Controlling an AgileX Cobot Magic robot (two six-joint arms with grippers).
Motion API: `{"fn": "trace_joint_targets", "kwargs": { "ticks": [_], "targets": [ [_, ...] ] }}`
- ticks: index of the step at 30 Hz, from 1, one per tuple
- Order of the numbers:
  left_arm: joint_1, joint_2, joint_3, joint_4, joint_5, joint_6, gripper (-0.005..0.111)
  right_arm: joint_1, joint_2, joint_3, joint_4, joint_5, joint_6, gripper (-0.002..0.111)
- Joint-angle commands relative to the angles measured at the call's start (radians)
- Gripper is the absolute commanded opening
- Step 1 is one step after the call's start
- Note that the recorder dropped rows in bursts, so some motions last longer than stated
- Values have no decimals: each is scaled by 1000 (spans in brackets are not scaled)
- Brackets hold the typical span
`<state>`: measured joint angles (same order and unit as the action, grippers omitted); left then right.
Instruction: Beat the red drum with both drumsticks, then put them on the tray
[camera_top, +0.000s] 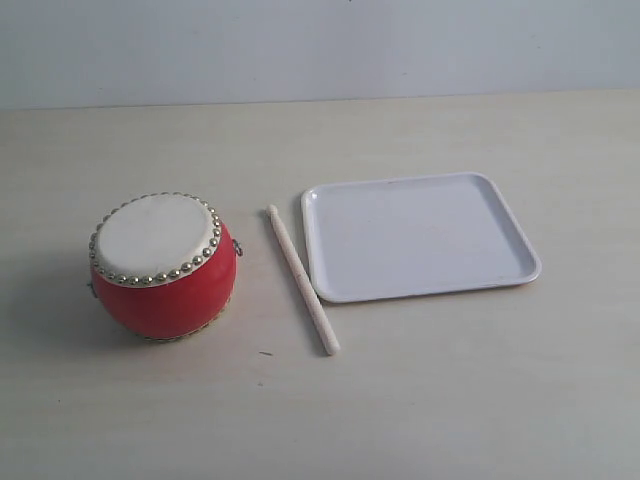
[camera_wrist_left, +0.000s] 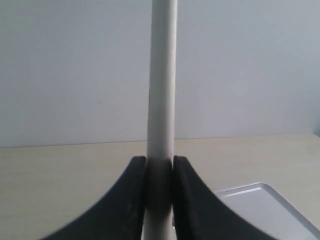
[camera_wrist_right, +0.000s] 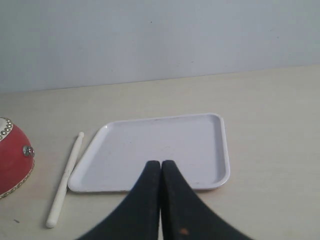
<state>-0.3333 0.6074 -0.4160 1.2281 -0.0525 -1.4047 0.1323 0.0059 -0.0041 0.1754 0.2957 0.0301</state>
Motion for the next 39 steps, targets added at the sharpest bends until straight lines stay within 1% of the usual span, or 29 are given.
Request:
{"fn": "trace_joint_targets", "kwargs": {
  "ticks": [1,18,20,21,25,28,32,35,37,39],
  "targets": [
    [1,-6,1,2,-4,1,1,-6,-6,4,0,-6,-1,0],
    [1,-6,1,2,-4,1,1,-6,-6,4,-2,-18,-3,0],
    [1,-6,1,2,-4,1,1,-6,-6,4,8,-70,-3,0],
    [1,-6,1,2,-4,1,1,-6,-6,4,9,-133,-3,0],
    [1,-6,1,2,-4,1,1,-6,-6,4,133,-334,94,0],
    [1,-6,1,2,-4,1,1,-6,-6,4,167,-461,105,0],
    [1,-6,1,2,-4,1,1,-6,-6,4,167,-525,136,0],
    [1,-6,1,2,-4,1,1,-5,-6,4,128,-540,138,0],
    [1,-6,1,2,-4,1,1,-5,-6,-5,15,-500,143,0],
    [1,-6,1,2,-4,1,1,-5,-6,-39,-68,-462,219,0]
  ]
}}
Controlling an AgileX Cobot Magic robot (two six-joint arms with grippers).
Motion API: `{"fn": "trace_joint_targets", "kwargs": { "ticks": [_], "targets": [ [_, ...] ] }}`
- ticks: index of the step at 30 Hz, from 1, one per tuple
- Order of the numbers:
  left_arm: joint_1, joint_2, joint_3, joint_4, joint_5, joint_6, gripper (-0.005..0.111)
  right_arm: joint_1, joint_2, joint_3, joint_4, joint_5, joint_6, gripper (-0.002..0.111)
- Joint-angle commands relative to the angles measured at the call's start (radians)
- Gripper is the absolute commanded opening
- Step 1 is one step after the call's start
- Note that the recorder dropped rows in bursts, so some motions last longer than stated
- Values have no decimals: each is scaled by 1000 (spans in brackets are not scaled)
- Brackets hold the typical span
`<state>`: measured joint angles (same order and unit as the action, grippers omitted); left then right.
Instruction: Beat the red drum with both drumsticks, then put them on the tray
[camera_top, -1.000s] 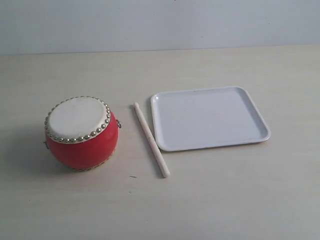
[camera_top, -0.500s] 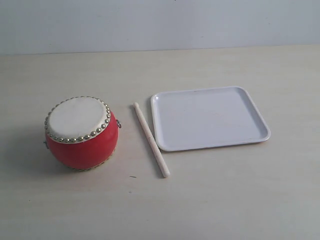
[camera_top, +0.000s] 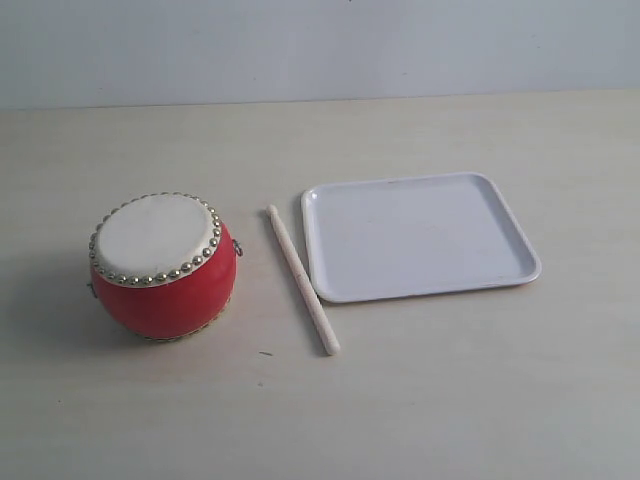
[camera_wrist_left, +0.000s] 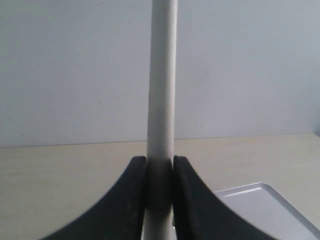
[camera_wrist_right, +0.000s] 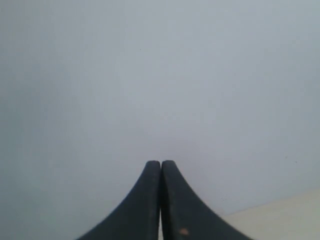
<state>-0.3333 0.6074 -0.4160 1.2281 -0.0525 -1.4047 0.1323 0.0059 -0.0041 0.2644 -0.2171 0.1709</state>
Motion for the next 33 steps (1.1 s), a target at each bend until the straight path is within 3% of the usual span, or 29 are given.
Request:
{"fn": "trace_joint_targets", "kwargs": {
  "ticks": [1,7,15,20,24,33],
  "targets": [
    [1,-6,1,2,-4,1,1,-5,-6,-58,-200,63,114,0],
    [1,-6,1,2,-4,1,1,-5,176,-166,-528,33,359,0],
    [1,-6,1,2,-4,1,1,-5,706,-361,-1355,-294,1043,0],
    [1,-6,1,2,-4,1,1,-5,1040,-512,-1678,-431,1318,0],
    [1,-6,1,2,-4,1,1,-5,1230,-584,-1799,-420,1378,0],
    [1,-6,1,2,-4,1,1,33,1444,-661,-1850,-398,1393,0]
  ]
}}
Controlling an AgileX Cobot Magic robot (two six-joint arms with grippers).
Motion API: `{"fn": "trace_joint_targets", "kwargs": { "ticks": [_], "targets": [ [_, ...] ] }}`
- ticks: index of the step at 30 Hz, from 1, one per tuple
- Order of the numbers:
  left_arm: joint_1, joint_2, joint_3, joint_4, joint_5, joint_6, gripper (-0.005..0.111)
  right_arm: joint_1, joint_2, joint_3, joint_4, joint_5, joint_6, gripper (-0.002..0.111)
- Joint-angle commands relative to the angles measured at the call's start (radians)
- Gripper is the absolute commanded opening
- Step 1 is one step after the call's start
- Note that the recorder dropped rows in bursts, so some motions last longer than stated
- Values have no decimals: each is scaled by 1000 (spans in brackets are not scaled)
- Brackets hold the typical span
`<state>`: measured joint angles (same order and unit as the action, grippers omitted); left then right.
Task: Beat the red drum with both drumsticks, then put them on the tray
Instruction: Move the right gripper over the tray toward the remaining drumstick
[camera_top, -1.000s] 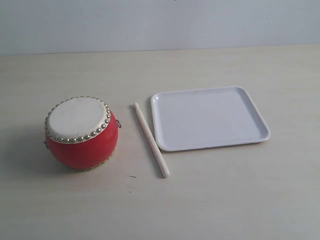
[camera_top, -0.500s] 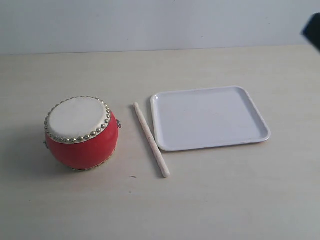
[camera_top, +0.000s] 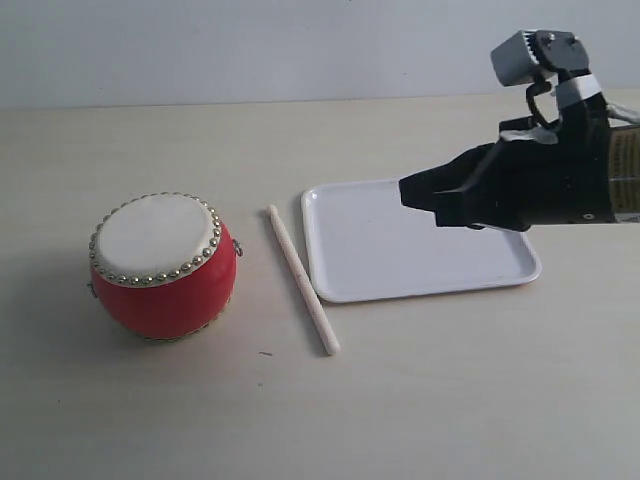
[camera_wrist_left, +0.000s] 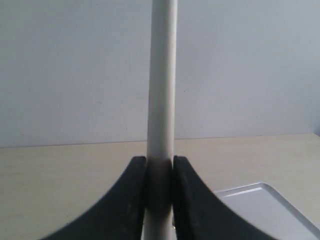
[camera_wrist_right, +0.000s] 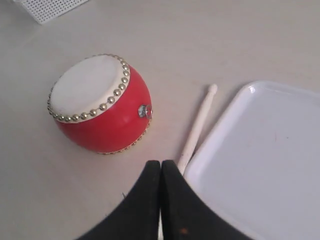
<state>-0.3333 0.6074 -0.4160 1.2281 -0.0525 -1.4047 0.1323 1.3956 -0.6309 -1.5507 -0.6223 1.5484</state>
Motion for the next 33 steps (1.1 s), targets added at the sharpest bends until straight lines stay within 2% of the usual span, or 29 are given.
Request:
{"fn": "trace_joint_targets", "kwargs": {
  "ticks": [1,8,11,16,24,33],
  "targets": [
    [1,-6,1,2,-4,1,1,55,67,-42,-47,21,28,0],
    [1,-5,1,4,-4,1,1,280,198,-155,-176,188,196,0],
    [1,-5,1,11,-4,15,1,326,254,-196,-194,227,308,0],
    [1,-5,1,11,-4,15,1,345,357,-250,-194,222,339,1],
    [1,-5,14,15,-4,15,1,345,510,-364,-194,217,339,31],
    [1,-5,21,15,-4,15,1,345,619,-500,-194,232,339,31]
  ]
}}
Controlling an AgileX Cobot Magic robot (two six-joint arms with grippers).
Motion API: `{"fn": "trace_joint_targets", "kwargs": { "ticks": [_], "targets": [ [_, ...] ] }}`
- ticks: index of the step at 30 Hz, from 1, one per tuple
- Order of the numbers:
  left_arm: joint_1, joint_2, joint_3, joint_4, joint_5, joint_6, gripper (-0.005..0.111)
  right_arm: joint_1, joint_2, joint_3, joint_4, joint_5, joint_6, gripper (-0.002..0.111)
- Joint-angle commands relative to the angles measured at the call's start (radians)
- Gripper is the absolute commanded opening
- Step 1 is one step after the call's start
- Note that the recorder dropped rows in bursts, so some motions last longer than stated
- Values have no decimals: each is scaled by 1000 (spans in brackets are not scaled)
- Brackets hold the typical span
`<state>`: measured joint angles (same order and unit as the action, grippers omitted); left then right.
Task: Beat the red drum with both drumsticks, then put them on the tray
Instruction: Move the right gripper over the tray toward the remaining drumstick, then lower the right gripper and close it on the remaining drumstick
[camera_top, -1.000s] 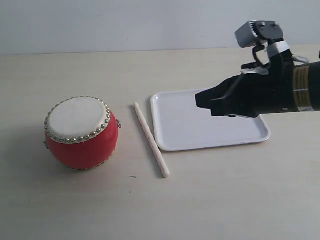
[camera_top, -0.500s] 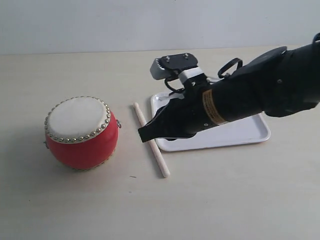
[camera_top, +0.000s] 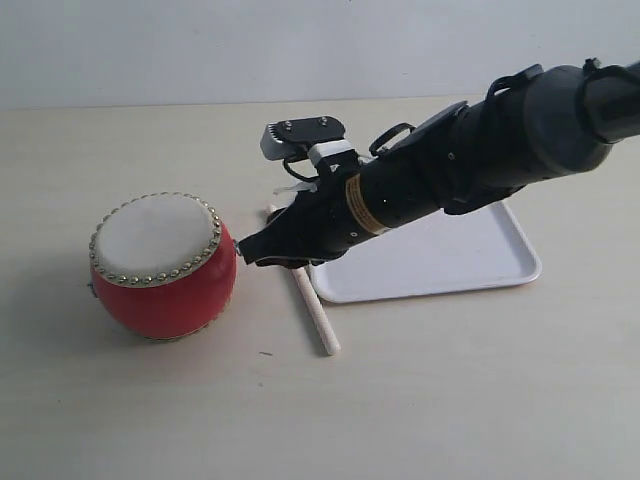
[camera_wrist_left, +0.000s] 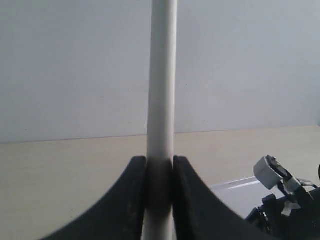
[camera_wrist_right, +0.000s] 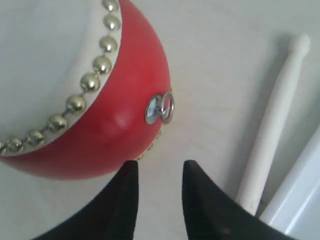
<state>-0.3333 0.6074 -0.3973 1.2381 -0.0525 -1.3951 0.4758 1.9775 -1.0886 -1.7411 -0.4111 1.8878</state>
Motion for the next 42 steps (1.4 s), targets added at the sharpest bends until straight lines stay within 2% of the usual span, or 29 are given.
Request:
{"fn": "trace_joint_targets", "kwargs": {
  "ticks": [1,7,23,30,42],
  "targets": [
    [1,-5,2,5,-4,5,1,2,45,-49,-3,28,0,31],
    [1,-5,2,5,-6,7,1,2,90,-75,-3,108,-2,31],
    [1,-5,2,5,-9,7,1,2,107,-71,-3,136,-2,30],
    [1,-5,2,5,-9,7,1,2,85,22,-3,134,-2,29],
    [1,-5,2,5,-11,7,1,2,-79,122,-3,91,-3,29]
  ]
}}
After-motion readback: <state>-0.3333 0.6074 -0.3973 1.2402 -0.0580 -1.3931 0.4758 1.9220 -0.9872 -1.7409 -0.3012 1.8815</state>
